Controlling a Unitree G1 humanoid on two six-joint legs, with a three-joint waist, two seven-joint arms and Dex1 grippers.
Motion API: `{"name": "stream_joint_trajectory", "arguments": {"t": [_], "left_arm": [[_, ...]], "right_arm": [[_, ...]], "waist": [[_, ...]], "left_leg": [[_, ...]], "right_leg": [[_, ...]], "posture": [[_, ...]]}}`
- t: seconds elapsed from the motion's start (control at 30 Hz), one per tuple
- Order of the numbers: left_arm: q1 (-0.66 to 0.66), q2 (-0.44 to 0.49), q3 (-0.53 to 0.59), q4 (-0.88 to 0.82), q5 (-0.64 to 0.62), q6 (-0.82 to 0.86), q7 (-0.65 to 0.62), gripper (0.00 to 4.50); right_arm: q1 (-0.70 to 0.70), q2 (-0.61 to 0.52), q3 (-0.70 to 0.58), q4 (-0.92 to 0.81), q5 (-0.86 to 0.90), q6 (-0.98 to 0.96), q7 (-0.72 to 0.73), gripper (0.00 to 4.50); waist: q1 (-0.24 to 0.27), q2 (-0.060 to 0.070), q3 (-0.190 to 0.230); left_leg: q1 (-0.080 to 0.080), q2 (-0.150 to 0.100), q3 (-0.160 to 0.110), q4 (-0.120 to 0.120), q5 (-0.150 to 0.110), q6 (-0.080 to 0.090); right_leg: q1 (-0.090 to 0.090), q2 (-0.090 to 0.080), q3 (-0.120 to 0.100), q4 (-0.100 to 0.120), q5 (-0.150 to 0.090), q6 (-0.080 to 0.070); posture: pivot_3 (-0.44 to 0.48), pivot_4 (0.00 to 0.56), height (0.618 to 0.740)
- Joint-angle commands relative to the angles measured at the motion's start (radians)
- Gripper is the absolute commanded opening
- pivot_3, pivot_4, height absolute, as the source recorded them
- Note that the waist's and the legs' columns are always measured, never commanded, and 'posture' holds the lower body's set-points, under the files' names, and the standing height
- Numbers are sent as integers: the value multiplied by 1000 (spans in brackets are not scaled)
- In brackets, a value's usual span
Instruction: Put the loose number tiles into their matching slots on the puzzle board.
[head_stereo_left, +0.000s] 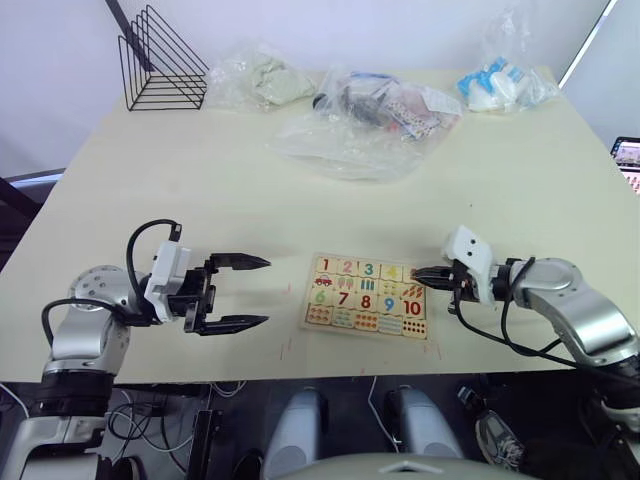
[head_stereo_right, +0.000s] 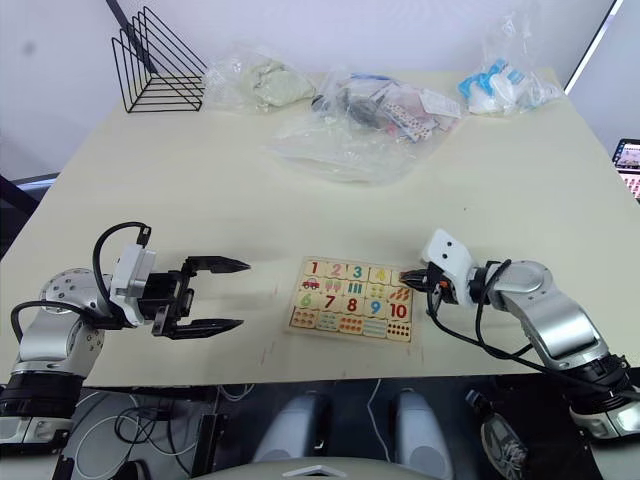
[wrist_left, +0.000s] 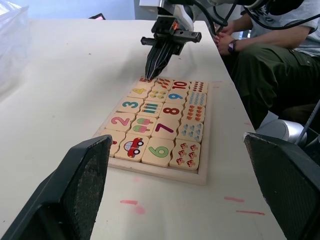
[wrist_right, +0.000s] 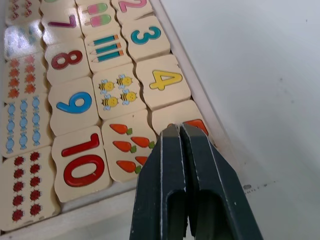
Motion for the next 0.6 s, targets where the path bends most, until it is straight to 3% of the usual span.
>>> {"name": "stream_joint_trajectory", "arguments": {"t": [0.03,0.23,0.6], "left_arm": [[-1,2,14,-4,-3,-12,-29,4500],[18,-10,27,-15,3,8,13,4500],[108,-61,93,-77,10,88,238,4500]], "right_arm": [[15,8,-4,1,-10,-14,7,36],[51,51,-111,-21,66,-90,15,36],[251,93,-336,-62,108,-251,-48,36]], "waist": [[0,0,0],[1,0,0],[3,0,0]], "left_leg": [[0,0,0,0,0,0],[0,0,0,0,0,0],[0,0,-2,0,0,0]], "right_leg": [[0,0,0,0,0,0],[0,0,0,0,0,0],[0,0,1,0,0,0]], "posture": [[0,150,740],[0,150,740],[0,150,740]]}}
